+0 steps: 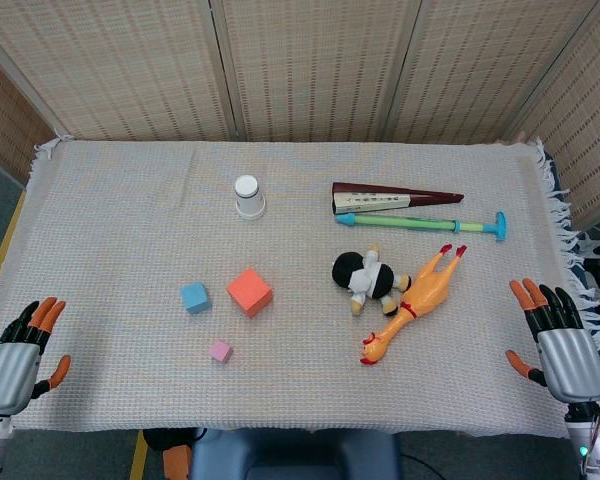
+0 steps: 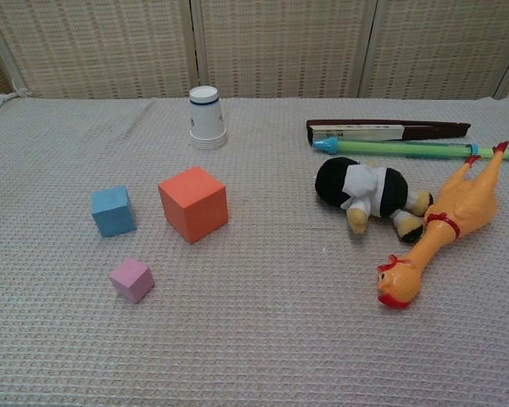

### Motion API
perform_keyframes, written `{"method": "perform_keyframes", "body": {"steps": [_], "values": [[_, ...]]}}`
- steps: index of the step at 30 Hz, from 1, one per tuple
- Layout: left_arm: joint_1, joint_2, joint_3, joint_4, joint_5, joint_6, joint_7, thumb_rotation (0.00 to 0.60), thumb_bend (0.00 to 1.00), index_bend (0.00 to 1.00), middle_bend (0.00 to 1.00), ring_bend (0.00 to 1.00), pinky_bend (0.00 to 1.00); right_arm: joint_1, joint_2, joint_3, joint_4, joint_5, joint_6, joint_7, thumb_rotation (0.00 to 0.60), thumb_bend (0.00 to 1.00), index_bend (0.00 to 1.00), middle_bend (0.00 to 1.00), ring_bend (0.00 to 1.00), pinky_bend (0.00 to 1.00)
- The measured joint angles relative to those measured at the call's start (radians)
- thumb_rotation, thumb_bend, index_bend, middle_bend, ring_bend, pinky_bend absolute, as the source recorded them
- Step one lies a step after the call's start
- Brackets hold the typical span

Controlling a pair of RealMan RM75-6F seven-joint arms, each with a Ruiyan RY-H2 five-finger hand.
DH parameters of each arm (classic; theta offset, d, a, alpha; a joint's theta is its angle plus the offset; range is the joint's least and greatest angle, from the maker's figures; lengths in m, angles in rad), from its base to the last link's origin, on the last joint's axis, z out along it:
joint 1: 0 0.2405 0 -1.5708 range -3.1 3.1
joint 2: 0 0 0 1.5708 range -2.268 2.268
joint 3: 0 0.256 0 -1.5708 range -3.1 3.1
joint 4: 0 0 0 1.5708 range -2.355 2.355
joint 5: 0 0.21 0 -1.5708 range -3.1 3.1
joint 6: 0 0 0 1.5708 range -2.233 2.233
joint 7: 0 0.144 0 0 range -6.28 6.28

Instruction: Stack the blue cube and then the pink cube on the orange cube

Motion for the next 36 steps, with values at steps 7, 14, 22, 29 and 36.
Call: {"method": "perform_keyframes", "body": {"steps": [7,14,22,29,36], "values": [[-0.02,-0.023,0.01,0.008,0.049,-0.012,-0.031,0.6,0.37,0.02,0.11,0.08,0.33,-0.005,0.005,-0.007,-0.013,-0.009,0.003,-0.002,0.6,0.12,0.0,0.0,0.0,0.0],[-0.085,-0.068,0.005,-0.008,0.073,-0.091,-0.032,0.6,0.34,0.05,0.62,0.61,0.85,-0.006,0.007,-0.009,-0.017,-0.012,0.002,-0.006,0.6,0.12,0.0,0.0,0.0,0.0],[-0.171,-0.112,-0.048,-0.073,-0.052,-0.237,0.08,0.6,0.33,0.11,1.0,0.99,1.0,0.001,0.007,-0.01,-0.021,-0.006,-0.018,-0.009,0.6,0.12,0.0,0.0,0.0,0.0],[-0.243,-0.147,-0.111,-0.13,-0.272,-0.348,0.177,0.6,0.3,0.13,1.0,1.0,1.0,-0.003,0.009,-0.009,-0.028,0.001,-0.017,-0.015,0.6,0.12,0.0,0.0,0.0,0.0],[-0.344,-0.187,-0.153,-0.178,-0.502,-0.439,0.321,0.6,0.28,0.05,1.0,1.0,1.0,-0.002,0.011,-0.01,-0.032,0.01,-0.028,-0.023,0.6,0.12,0.0,0.0,0.0,0.0]]}}
